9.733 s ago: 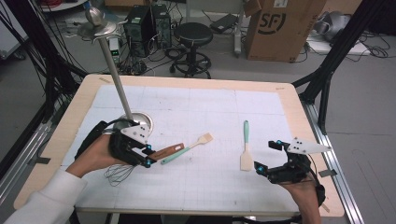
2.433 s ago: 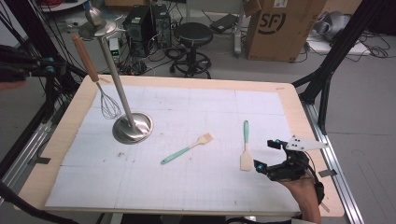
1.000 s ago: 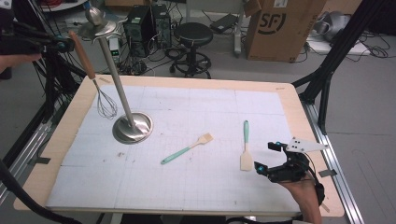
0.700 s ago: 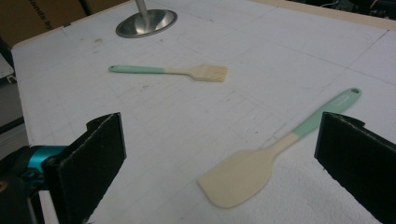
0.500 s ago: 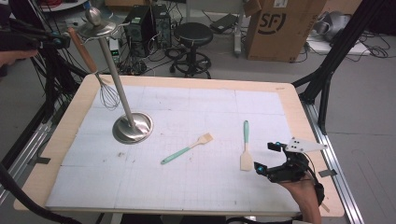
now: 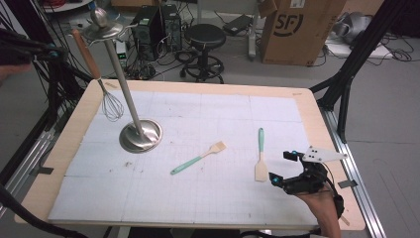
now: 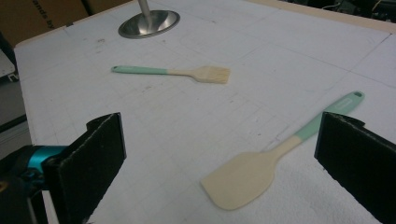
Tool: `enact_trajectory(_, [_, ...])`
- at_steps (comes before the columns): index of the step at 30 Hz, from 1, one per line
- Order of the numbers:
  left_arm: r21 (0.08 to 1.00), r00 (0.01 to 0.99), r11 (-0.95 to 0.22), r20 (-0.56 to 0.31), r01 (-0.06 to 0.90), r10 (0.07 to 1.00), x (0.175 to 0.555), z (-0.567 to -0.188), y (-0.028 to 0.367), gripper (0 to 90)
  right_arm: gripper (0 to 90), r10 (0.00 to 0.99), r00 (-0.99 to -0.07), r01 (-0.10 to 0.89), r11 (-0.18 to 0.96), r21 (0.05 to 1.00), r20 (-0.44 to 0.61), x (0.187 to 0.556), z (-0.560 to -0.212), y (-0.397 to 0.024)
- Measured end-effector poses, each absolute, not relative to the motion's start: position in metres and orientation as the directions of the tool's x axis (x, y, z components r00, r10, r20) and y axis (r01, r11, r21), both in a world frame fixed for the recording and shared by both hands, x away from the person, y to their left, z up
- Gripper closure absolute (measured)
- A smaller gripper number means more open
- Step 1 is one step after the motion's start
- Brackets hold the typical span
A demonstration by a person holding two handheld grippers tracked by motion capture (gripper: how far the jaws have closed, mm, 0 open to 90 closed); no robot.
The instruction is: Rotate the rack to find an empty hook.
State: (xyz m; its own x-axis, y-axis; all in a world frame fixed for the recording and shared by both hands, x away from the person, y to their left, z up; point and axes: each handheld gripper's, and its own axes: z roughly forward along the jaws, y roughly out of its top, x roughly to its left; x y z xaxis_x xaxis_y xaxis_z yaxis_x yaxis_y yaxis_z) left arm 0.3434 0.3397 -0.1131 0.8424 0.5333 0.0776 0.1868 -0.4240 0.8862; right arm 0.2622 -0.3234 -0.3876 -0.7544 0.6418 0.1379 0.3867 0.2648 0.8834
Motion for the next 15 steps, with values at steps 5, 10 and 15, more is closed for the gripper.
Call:
enact_trajectory(5, [0.883,0.848,-0.434,0.088,0.176,0.523,0.334,-0.111,0.334,90.0,0.6,0.639,-0.757,0.385,0.269,0.883,0.135,0.262,-0.387,-0.322])
enact_trajectory(10, [0.887,0.851,-0.433,0.096,0.163,0.516,0.324,-0.108,0.327,90.0,0.6,0.636,-0.76,0.379,0.266,0.887,0.134,0.261,-0.386,-0.322])
enact_trajectory(15, [0.887,0.858,-0.436,0.101,0.151,0.504,0.319,-0.106,0.316,90.0,0.6,0.631,-0.764,0.375,0.266,0.888,0.133,0.261,-0.385,-0.32])
